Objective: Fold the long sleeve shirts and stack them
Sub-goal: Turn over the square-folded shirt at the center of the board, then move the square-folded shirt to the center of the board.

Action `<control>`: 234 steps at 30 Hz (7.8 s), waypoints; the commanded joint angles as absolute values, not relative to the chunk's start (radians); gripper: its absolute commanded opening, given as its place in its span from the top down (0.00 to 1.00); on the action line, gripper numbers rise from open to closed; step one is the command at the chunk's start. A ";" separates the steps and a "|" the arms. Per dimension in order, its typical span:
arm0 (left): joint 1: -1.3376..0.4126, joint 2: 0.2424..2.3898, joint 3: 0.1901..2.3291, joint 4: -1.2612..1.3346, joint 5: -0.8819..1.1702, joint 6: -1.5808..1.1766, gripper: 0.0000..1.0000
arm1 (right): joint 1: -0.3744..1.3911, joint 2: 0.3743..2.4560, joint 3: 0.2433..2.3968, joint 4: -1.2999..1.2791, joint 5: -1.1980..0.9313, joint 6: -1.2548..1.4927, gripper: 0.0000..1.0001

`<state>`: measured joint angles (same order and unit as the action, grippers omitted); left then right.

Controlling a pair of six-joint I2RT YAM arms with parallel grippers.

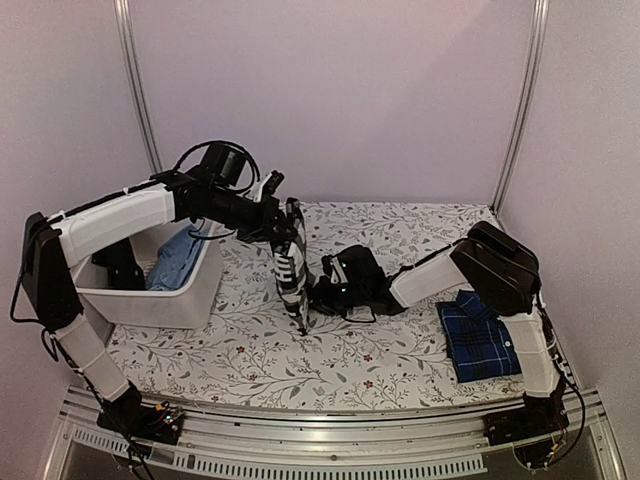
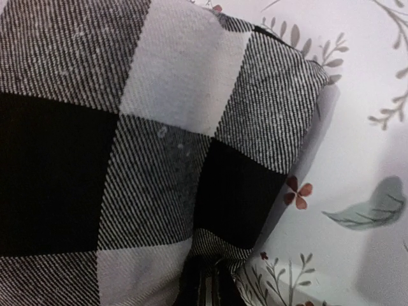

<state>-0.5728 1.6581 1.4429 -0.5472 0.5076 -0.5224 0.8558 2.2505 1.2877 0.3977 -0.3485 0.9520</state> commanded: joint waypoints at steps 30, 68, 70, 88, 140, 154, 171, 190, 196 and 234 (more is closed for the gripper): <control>-0.559 1.794 1.502 -0.447 0.654 -0.484 1.00 | 0.776 2.111 1.165 0.412 -0.321 0.849 0.74; -0.681 1.826 1.340 -0.258 0.316 -0.727 0.38 | 0.548 1.627 0.935 -0.088 -0.265 0.483 0.40; -0.674 1.790 1.258 -0.230 0.321 -0.741 0.39 | 0.548 1.650 0.939 -0.089 -0.279 0.479 0.42; -0.693 1.747 0.933 -0.034 0.416 -0.872 0.46 | 0.574 1.724 0.863 -0.038 -0.348 0.508 0.48; -0.596 1.469 0.780 -0.545 0.222 -0.644 0.82 | 0.627 1.358 0.717 -0.323 -0.104 0.602 0.48; -0.636 1.359 0.964 -0.582 0.153 -0.584 0.20 | 0.650 1.319 0.725 -0.530 0.164 0.684 0.48; -0.790 1.396 1.054 -0.444 0.113 -0.685 0.13 | 0.660 1.482 0.726 -0.533 0.332 0.682 0.50; -0.784 1.399 1.008 -0.363 0.061 -0.733 0.13 | 0.661 1.671 0.891 -0.399 0.260 0.598 0.99; -0.779 1.404 0.992 -0.347 0.081 -0.712 0.13 | 0.672 1.802 1.090 -0.387 0.237 0.581 1.00; -0.578 1.323 0.853 -0.394 0.112 -0.581 0.13 | 0.804 1.917 1.369 -0.282 -0.109 0.566 0.28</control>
